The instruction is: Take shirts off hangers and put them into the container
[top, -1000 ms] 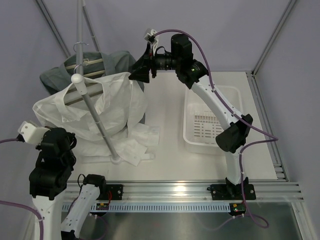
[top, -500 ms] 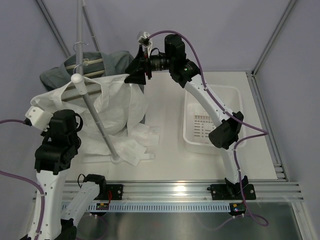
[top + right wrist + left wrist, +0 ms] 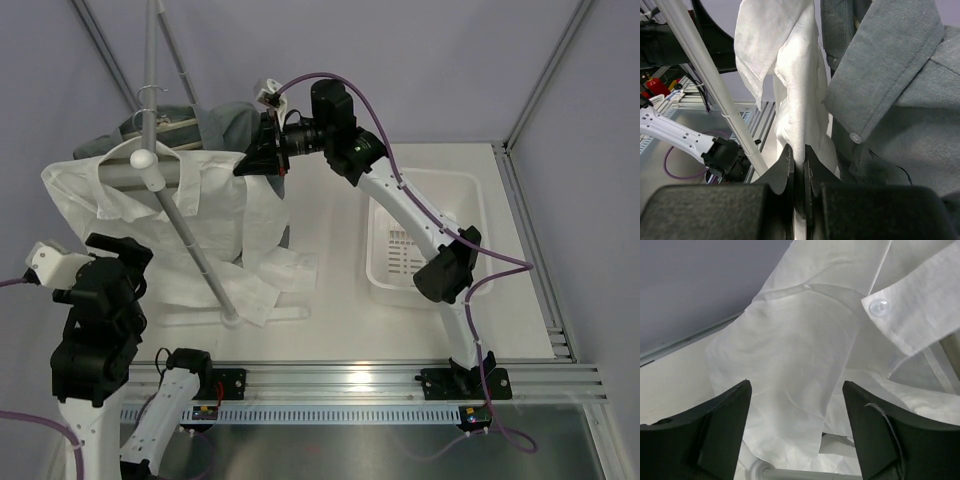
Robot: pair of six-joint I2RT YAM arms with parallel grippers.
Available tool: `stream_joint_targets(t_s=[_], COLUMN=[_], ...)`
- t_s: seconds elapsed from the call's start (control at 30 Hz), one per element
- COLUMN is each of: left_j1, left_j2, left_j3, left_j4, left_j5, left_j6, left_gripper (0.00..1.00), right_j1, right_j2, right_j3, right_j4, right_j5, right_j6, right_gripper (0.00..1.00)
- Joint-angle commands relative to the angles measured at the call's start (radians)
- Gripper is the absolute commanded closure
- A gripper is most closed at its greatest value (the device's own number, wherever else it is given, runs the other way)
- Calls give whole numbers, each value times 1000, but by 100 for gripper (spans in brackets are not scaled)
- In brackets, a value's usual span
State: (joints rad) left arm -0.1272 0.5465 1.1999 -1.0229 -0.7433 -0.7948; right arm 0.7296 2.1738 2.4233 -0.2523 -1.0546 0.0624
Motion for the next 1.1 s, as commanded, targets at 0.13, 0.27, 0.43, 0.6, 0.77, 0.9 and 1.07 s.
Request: stream_joint_targets(t_s=[0.13,0.27,0.43,0.6,0.77,0.9,1.07], left_j1=[1,1,1,1,0,0,1], left_j2=[-108,-143,-203,-214,-163,-200,-266], left_j3=[10,-25,-123,-181,-166,-178,-152], left_j4=[20,44,125,181,184,251,250], left_j5=[134,171,235,295,401,550,621], left_j6=[25,49,51,77,138,177,189], left_gripper=[6,5,5,5,5,6,6], right_j1=[27,27,42,51,53,60,60], right_j2=[-85,-85,-29,-36,52,99,141], right_j3=[-1,51,207,210,296,296,313], right_j4=[-53,-122,-202,-99,16,96,127], right_j5=[45,30,-18,-24,-90,-102,-99], right_j6=[-30,-55,-104,-35,109,172,214], right_gripper=[100,100,100,100,100,100,100])
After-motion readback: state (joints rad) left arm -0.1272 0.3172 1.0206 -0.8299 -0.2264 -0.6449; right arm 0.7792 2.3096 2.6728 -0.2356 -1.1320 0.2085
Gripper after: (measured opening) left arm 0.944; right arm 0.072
